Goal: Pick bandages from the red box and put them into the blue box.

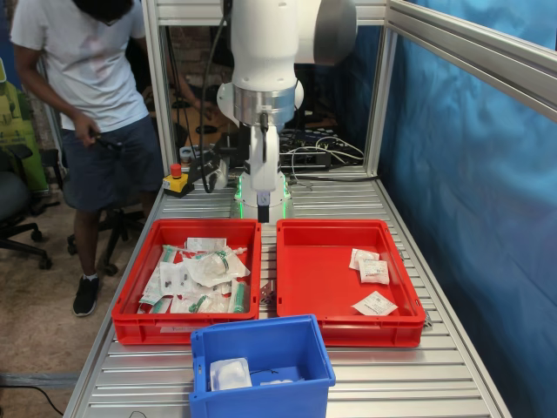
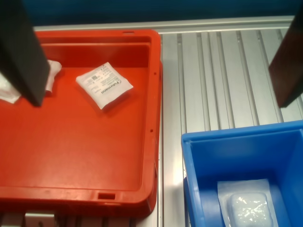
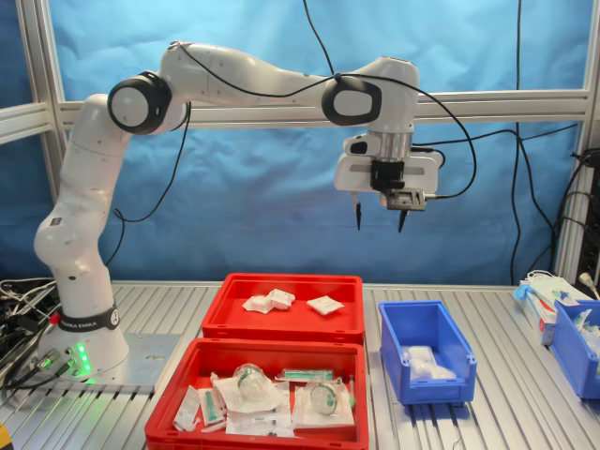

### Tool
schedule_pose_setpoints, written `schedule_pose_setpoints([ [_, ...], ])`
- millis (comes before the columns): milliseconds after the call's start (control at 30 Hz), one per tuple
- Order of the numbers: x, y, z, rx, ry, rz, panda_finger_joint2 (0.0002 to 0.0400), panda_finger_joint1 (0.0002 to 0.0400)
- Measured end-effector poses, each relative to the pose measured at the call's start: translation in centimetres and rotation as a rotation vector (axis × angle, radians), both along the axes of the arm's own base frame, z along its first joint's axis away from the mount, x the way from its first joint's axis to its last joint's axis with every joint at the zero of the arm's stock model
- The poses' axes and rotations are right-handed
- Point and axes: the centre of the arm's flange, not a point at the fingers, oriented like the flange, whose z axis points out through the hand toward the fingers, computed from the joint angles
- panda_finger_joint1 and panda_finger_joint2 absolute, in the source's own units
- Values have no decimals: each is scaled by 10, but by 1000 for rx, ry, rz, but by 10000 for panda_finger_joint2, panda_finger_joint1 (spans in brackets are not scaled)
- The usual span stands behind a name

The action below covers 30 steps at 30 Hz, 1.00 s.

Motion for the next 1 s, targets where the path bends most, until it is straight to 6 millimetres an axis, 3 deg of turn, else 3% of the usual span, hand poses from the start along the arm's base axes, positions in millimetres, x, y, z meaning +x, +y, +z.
schedule_pose_setpoints([
  [367,-4,-30,5,47,-77,-7,400,400],
  [1000,-6,-27,-4,62,-120,10,400,400],
])
